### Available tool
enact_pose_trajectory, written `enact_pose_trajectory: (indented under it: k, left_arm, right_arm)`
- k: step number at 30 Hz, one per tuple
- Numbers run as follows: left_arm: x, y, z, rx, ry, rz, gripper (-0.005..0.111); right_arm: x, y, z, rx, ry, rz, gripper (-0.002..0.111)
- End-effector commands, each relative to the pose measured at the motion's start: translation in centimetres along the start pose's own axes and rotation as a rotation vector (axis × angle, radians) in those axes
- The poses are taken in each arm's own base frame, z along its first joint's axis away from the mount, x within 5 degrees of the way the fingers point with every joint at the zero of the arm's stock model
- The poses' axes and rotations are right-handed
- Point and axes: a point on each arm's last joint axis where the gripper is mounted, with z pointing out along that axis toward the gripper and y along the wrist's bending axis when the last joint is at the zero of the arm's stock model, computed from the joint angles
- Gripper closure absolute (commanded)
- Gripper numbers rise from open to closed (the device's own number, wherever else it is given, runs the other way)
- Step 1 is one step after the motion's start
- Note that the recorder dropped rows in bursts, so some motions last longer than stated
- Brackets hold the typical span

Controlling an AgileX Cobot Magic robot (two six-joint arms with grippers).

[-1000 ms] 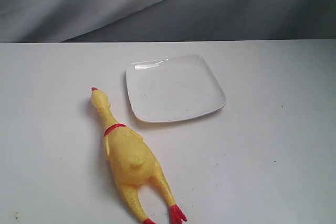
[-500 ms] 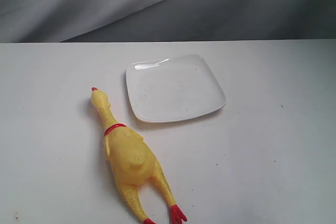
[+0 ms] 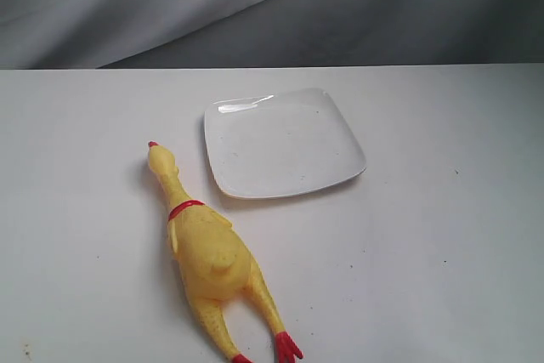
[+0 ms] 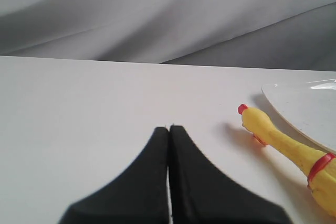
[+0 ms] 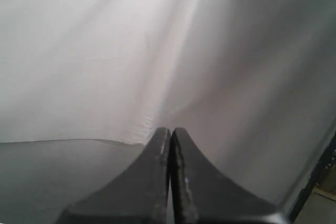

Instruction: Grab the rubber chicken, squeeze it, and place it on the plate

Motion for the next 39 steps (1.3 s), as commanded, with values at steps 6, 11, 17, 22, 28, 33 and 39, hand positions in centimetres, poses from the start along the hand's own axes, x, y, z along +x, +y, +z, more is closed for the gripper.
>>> enact_pose_trajectory:
  k: [6, 11, 17, 22, 28, 33, 39]
  left_arm:
    - [0.1, 0.0, 0.0, -0.003, 0.001, 0.001, 0.106]
    - [0.1, 0.0, 0.0, -0.003, 0.001, 0.001, 0.106]
    - [0.1, 0.0, 0.0, -0.003, 0.001, 0.001, 0.106]
    - [0.1, 0.0, 0.0, -0.003, 0.001, 0.001, 0.106]
    - [0.1, 0.0, 0.0, -0.003, 0.001, 0.001, 0.106]
    - [0.1, 0.0, 0.0, -0.003, 0.001, 0.001, 0.106]
    - [0.1, 0.0, 0.0, -0.003, 0.001, 0.001, 0.106]
  right_arm:
    - [4.4, 4.7, 5.5, -0.412, 0.581, -0.014, 0.108]
    - [6.9, 11.0, 7.8, -0.845, 0.786, 0.050, 0.108]
    - [11.1, 19.8, 7.2, -1.062, 0.970, -0.160, 0.108]
    - [12.2, 26.5, 5.0, -1.191, 0.971, -0.284, 0.105]
    - [12.7, 31.1, 2.2, -1.195, 1.015, -0.434, 0.065]
    - [13.4, 33.5, 0.6, -1.189, 1.084, -0.422, 0.054]
    - [15.5, 35.8, -0.5, -1.146, 1.174, -0.485, 0.054]
